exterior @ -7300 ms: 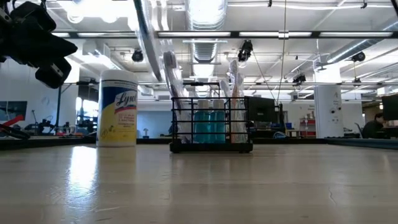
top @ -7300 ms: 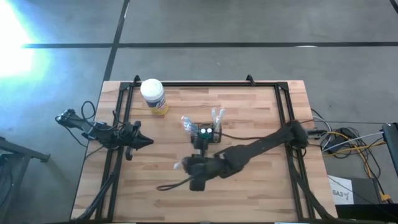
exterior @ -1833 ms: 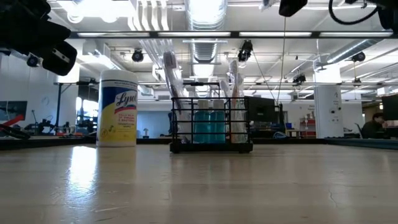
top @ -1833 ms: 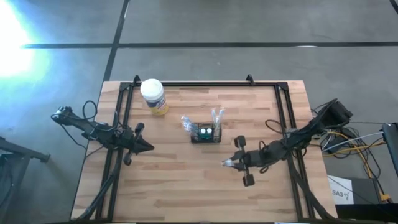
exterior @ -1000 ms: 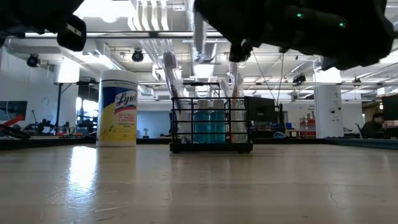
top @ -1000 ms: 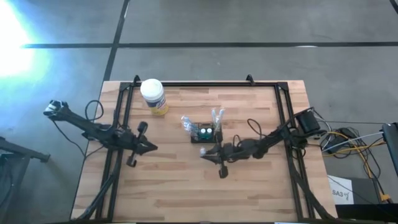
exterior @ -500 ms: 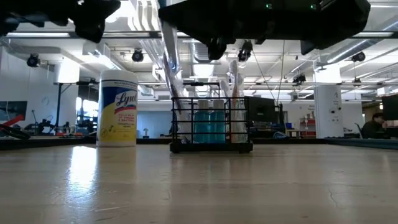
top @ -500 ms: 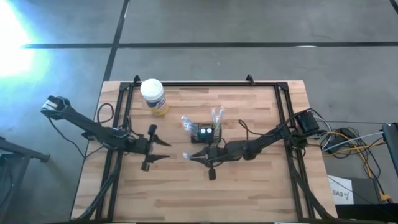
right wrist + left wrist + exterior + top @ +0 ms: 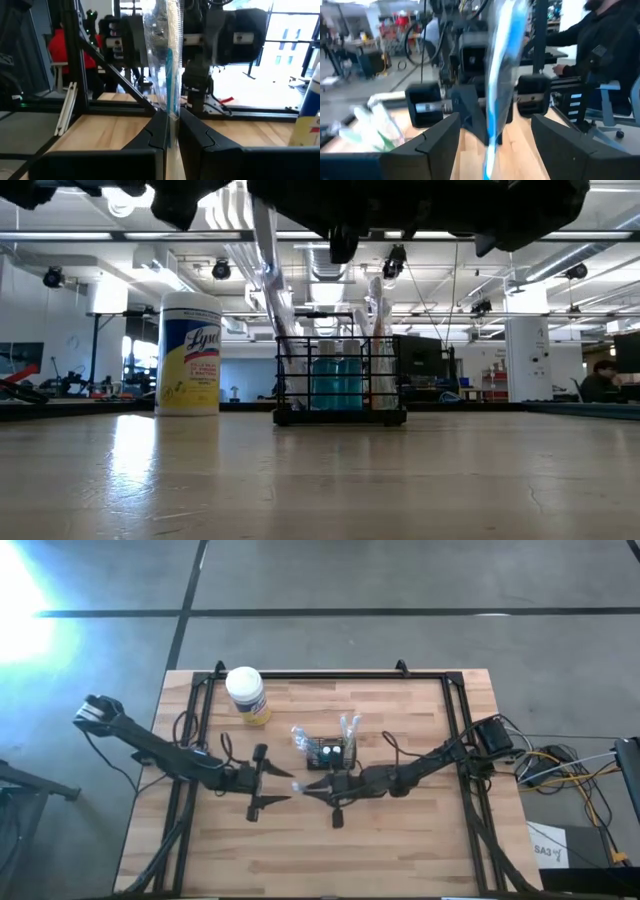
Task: Pick & Place toothbrushing station
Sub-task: Put the blue toothbrush into the black mesh organizer
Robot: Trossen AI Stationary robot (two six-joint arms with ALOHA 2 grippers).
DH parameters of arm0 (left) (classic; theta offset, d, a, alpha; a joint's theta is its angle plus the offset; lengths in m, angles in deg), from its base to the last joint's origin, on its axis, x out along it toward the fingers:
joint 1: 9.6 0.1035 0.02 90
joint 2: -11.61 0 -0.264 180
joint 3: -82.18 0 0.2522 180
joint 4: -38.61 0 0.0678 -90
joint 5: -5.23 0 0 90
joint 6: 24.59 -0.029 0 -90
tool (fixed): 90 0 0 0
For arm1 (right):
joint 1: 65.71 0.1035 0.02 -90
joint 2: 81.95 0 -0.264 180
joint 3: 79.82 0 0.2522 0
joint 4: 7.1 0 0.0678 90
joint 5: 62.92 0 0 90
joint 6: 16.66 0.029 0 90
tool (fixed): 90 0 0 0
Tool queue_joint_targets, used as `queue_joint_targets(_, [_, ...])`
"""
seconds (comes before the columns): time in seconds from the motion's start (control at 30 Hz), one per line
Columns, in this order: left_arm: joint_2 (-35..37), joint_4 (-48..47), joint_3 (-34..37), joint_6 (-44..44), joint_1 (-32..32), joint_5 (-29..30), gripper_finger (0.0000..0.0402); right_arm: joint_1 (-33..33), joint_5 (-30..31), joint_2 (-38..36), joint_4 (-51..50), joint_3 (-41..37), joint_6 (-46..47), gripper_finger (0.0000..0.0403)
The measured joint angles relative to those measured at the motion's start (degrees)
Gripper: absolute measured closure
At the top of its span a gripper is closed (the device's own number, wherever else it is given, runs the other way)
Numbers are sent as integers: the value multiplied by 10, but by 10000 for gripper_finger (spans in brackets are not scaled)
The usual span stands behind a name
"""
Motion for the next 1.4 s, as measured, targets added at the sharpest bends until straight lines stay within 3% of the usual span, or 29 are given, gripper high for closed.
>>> queue_joint_targets(0.73, [-90, -3, -81, 17, 12, 3, 167, 0, -2, 0, -7, 13, -4, 383])
queue_joint_targets(0.9, [-92, -1, -84, 16, 16, 3, 219, 0, 2, 0, -8, 13, -8, 383])
queue_joint_targets(1.2, [-80, -3, -85, 11, 16, 1, 374, 0, 11, 0, -9, 12, -7, 383])
queue_joint_targets(1.4, [-85, -7, -85, 7, 16, -6, 380, 1, 22, 0, -10, 12, 1, 370])
